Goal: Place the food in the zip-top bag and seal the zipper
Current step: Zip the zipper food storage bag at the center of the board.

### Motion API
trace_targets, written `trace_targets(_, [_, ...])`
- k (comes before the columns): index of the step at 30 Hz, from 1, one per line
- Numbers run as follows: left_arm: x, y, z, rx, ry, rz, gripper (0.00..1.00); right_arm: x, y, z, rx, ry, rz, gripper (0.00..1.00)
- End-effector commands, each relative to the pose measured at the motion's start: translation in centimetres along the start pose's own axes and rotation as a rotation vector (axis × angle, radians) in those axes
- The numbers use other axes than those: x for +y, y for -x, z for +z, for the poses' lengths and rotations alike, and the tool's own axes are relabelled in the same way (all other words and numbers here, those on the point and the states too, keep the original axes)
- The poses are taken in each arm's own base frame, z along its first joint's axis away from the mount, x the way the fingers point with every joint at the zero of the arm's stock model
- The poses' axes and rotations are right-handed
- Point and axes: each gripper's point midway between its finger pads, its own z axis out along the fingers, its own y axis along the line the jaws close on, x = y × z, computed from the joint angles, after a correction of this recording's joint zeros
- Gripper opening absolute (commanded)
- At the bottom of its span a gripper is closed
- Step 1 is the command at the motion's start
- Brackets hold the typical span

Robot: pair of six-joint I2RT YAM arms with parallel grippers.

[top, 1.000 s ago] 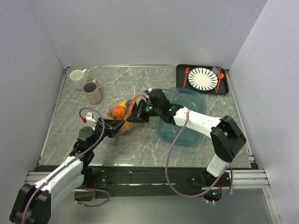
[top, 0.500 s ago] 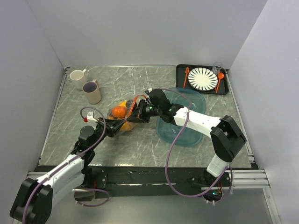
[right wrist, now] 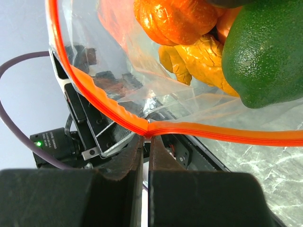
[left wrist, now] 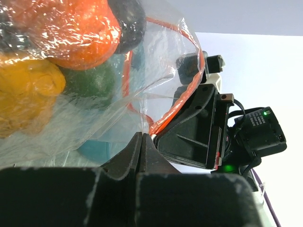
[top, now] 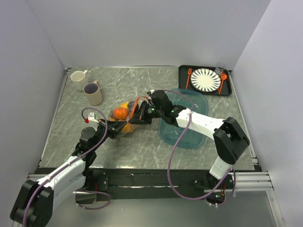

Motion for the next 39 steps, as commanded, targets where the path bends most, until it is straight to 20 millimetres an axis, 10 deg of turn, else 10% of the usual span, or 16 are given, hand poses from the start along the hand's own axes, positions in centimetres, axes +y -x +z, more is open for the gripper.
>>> trace_targets(1, [-2.5,-0.4,-0.3,0.024,-0.085,0.046,0.01,2.8,1.8,-1.1,-0.084,0.06,-0.008,0.0])
trace_targets(30, [-1.6,-1.0,-2.1,0.034,-0.084,0.055,0.01,2.8,3.4,-2.4,-0.144,0.136,0.103,0.0])
trace_targets(36, [-3.2,-0.6,-1.6,0.016,-0.15,0.06,0.51,2.4,2.7,-2.8,-0.123,0.122,0.085,0.0])
trace_targets(39, [-3.4,-0.7,-0.8,0.035,-0.157,0.048,0.56,2.1,2.5,-2.9,-0.118,0.11,0.074,0.0])
